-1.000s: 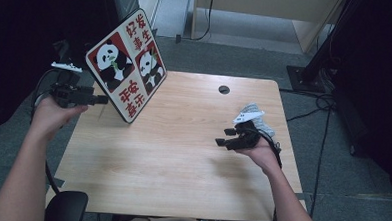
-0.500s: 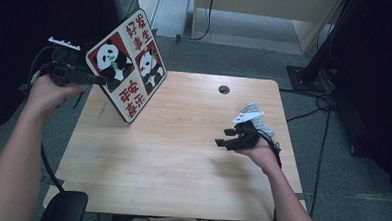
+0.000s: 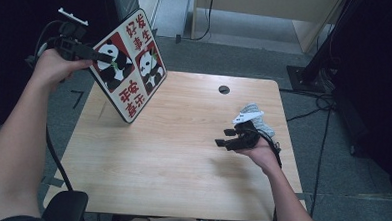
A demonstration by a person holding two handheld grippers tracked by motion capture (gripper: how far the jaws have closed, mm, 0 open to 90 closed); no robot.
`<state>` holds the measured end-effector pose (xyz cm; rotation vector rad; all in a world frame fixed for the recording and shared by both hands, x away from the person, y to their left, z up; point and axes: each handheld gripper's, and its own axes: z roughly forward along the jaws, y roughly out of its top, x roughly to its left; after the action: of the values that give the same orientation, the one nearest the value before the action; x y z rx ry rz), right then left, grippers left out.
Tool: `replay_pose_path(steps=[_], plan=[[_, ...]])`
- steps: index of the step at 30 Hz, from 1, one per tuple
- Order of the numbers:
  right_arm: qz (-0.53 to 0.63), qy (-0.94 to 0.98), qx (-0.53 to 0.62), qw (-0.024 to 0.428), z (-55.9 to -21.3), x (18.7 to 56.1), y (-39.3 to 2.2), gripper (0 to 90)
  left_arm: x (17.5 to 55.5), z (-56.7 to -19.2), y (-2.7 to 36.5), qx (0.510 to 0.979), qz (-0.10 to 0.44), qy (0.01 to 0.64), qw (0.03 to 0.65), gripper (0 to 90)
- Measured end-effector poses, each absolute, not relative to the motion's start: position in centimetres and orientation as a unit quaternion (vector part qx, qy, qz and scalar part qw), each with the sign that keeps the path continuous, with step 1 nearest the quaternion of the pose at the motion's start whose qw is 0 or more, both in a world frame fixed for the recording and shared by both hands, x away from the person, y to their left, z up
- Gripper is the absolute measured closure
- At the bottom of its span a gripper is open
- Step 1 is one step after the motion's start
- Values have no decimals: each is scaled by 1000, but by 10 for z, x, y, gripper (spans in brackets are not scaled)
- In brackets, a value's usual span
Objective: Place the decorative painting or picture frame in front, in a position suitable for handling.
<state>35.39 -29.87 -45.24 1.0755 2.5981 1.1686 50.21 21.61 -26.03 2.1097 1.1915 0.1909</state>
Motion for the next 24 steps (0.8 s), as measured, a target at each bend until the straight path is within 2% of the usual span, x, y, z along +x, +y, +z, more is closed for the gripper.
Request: replay_pose_path(steps=[7, 13, 24], plan=[[381, 853, 353, 47, -453, 354, -299, 383, 524, -253, 206, 820, 71, 461, 330, 207], [380, 853, 356, 46, -453, 353, -300, 382, 543, -249, 195, 827, 77, 463, 311, 248], [381, 853, 354, 41, -454, 357, -299, 381, 567, -243, 188, 834, 54, 471, 284, 333]])
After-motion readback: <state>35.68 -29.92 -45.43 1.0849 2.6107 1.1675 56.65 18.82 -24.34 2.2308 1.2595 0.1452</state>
